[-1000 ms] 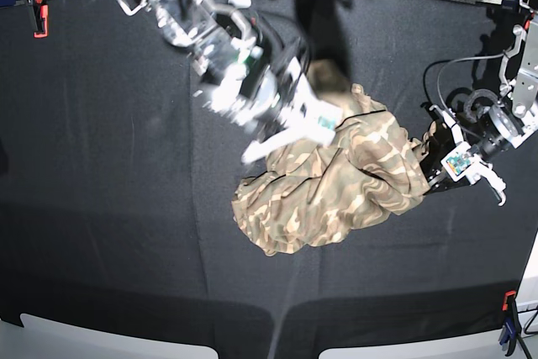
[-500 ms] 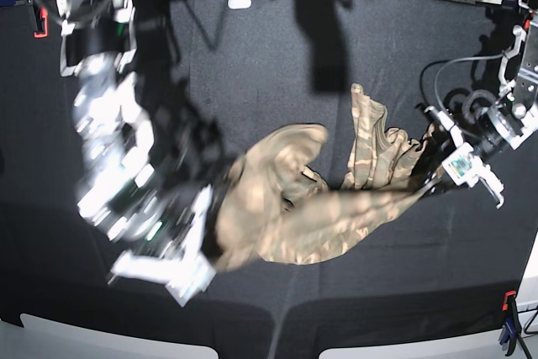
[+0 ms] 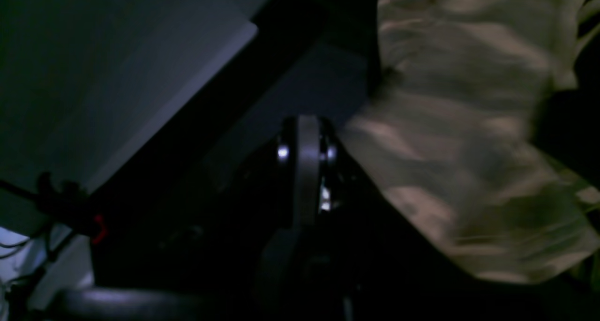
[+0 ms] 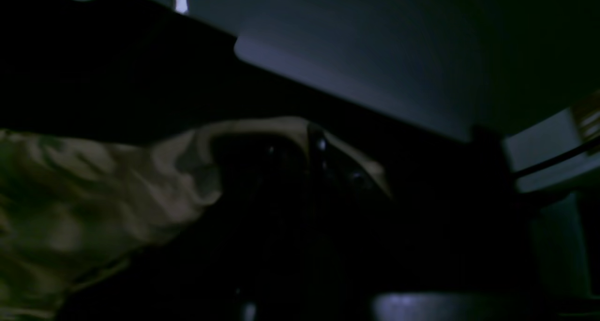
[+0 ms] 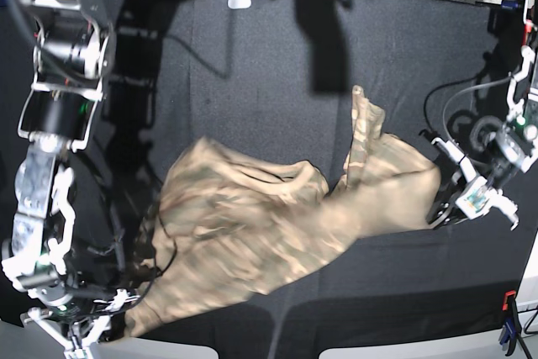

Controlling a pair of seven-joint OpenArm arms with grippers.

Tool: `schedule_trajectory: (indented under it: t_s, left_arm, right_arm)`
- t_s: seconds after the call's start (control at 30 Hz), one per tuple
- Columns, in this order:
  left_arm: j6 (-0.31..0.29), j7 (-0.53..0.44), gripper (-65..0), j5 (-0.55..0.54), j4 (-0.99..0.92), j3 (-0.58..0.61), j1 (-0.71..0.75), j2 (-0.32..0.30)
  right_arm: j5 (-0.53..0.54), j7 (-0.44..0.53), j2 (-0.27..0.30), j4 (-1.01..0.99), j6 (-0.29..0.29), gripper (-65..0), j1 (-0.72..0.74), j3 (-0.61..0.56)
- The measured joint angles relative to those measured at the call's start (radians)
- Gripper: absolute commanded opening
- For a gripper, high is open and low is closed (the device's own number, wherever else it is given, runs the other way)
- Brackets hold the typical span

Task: Layout the t-shirt on the table in an organized manner, then fold the t-shirt properly
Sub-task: 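Lift the t-shirt and pull the grippers apart to spread it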

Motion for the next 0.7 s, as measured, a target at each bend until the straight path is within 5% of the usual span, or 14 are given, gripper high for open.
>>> schedule_trajectory:
  t_s: [0.2, 0.4, 0.57, 0.7]
  left_arm:
    - [0.006, 0.167, -65.0, -0.003, 0.000, 0.000, -0.047, -0.003]
    - [0.003, 0.336, -64.7, -0.216, 0.000, 0.000, -0.047, 0.000]
    - [0.006, 0.437, -45.8, -0.327, 0.000, 0.000, -0.047, 0.000]
    - [0.008, 0.501, -43.0, -0.433, 0.000, 0.000, -0.047, 0.000]
  right_arm:
    - [0.059, -0.024, -0.008, -0.070, 0.039, -65.0, 0.039, -0.013]
    - [0.121, -0.058, -0.005, -0.069, 0.126, -65.0, 0.034, -0.013]
    - [0.161, -0.067, -0.008, -0.069, 0.143, -65.0, 0.037, -0.013]
    - [0.171, -0.077, -0.005, -0.069, 0.143, -65.0, 0.036, -0.013]
